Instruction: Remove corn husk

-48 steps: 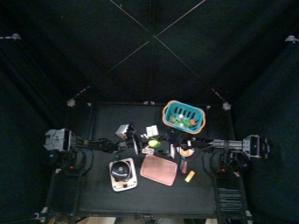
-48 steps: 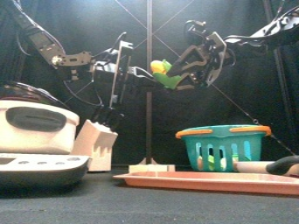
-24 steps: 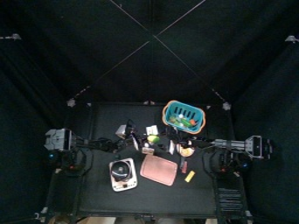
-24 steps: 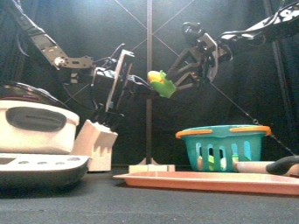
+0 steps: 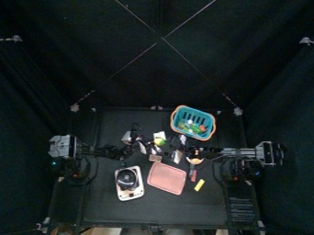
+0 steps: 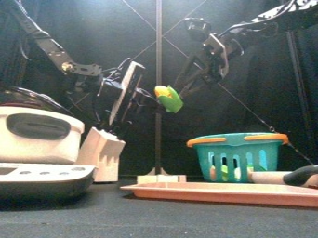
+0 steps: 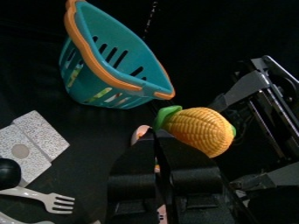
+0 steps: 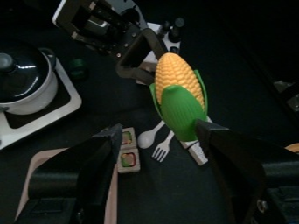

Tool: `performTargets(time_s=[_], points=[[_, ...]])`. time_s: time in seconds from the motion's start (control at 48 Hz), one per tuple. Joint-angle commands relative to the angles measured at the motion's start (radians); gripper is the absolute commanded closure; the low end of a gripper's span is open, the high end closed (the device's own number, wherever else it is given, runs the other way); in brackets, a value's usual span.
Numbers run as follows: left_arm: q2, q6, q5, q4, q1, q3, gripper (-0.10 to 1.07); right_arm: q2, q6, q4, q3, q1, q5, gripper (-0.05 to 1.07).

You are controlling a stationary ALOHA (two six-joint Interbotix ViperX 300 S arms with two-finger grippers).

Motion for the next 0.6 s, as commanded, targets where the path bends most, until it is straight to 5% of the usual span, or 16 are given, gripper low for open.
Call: performTargets(time_s=[0.0, 0.583], points=[[0.003, 0.002, -0.003, 0.000, -0.006, -0.037, 0.69, 0.000, 0.003, -0.015, -0.031, -0.002, 0.008, 0.05], [0.025, 0.000, -0.003, -0.002, -0.029, -0.066, 0.69, 0.049, 0.003, -0.067, -0.066, -0.012, 0.098, 0.05]])
